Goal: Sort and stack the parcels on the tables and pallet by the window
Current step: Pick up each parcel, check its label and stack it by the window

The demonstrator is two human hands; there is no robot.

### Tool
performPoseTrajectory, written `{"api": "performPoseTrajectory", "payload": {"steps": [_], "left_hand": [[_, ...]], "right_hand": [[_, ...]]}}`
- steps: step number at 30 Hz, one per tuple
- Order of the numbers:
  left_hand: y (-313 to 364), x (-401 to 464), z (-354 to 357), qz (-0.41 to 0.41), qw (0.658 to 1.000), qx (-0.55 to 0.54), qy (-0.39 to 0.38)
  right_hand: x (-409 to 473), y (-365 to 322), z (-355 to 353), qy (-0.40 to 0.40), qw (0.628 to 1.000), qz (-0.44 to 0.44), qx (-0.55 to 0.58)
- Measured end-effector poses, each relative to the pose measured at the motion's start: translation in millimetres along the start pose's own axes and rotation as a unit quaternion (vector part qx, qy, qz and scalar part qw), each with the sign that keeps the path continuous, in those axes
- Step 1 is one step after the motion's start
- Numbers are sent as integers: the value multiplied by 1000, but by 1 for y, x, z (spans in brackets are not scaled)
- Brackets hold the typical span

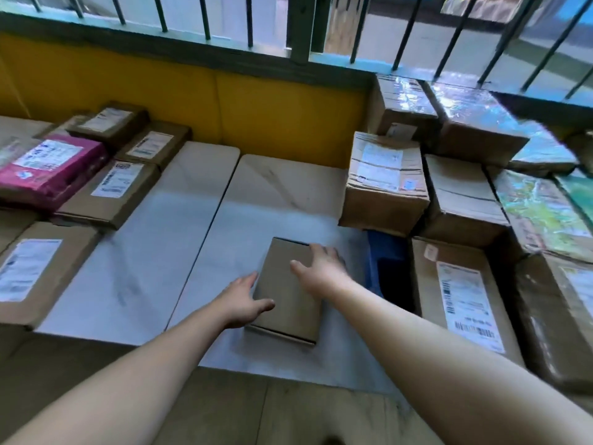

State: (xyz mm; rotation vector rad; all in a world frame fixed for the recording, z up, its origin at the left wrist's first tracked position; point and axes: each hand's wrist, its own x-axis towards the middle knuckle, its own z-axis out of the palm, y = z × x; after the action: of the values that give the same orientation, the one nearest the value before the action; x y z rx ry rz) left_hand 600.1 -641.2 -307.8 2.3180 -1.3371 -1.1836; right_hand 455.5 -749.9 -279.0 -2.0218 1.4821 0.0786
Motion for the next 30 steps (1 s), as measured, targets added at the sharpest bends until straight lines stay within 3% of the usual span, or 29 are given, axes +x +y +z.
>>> {"api": "performPoseTrajectory", "payload": {"steps": [2,5,13,30], "left_hand": [[-3,5,5,7,1000,-16,-5],[-25,34,22,-2,999,-45,-3],[15,-1,4,3,993,-98,60],[63,-93,-25,122,978,-98,141]], "right_hand": [[4,12,16,-34,996,77,25],[9,25,35,-65,989,116,66],[4,16,28,-38,979,96,176],[-88,0,-44,76,987,42,139]]}}
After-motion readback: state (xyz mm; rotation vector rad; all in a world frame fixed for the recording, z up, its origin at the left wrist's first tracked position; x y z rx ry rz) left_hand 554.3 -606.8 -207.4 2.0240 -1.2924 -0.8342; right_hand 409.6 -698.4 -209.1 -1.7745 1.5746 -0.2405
